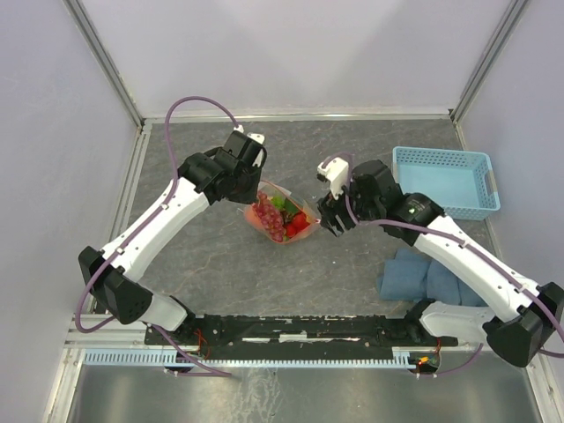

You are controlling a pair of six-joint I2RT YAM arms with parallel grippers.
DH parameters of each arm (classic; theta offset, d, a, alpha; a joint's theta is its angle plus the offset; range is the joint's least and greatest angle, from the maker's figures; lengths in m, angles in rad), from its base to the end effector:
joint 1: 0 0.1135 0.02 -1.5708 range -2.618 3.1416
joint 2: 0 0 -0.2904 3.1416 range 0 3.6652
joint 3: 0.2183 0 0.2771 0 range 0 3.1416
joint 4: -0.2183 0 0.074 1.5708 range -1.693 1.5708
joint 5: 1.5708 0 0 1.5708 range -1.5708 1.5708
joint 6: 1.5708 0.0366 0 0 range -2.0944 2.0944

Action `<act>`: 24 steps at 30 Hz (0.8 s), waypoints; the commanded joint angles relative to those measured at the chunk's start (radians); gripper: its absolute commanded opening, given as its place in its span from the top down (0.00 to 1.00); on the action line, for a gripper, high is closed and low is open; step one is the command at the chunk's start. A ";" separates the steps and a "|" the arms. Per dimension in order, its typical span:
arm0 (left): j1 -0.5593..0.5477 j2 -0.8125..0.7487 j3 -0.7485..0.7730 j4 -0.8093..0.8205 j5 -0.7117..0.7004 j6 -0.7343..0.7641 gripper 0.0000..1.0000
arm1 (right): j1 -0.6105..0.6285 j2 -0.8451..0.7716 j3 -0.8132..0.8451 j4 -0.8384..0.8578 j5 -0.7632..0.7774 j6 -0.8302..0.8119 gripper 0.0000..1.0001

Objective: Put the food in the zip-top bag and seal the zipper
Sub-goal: Zip the zipper food storage bag at the center of the board.

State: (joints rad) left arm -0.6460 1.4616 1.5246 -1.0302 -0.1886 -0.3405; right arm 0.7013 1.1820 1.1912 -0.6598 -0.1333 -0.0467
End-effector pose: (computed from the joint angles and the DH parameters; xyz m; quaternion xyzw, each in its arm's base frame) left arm 0.2572 -0.1853 0.3886 0.1170 0.9438 -0.0609 0.3032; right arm 0.2013 0.1764 0.3779 -0.3541 0.8214 0.1989 0.4003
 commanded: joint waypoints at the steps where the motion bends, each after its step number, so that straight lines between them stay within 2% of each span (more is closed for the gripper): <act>1: 0.007 -0.015 0.066 0.001 -0.040 0.026 0.97 | 0.001 -0.035 -0.122 0.108 -0.037 -0.093 0.27; 5: 0.006 -0.016 0.071 -0.006 -0.037 0.023 0.97 | 0.001 -0.057 -0.247 0.266 -0.086 -0.156 0.27; 11: 0.006 -0.017 0.072 -0.017 -0.043 0.021 0.97 | -0.002 -0.005 -0.383 0.530 -0.137 -0.211 0.28; 15: 0.006 -0.023 0.073 -0.021 -0.048 0.021 0.97 | -0.004 0.035 -0.442 0.695 -0.191 -0.224 0.31; 17: 0.006 -0.023 0.074 -0.027 -0.054 0.021 0.97 | -0.009 0.044 -0.450 0.720 -0.215 -0.235 0.34; 19: 0.006 -0.026 0.074 -0.033 -0.060 0.021 0.97 | -0.014 0.040 -0.461 0.741 -0.228 -0.238 0.41; 22: 0.006 -0.033 0.078 -0.043 -0.071 0.020 0.97 | -0.025 0.011 -0.464 0.735 -0.259 -0.242 0.66; 24: 0.006 -0.036 0.087 -0.052 -0.084 0.019 0.97 | -0.031 -0.022 -0.472 0.735 -0.275 -0.240 0.78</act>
State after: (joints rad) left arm -0.6453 1.4616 1.5455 -1.0763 -0.2302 -0.3405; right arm 0.6842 1.2282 0.7223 -0.0181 -0.3435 -0.2771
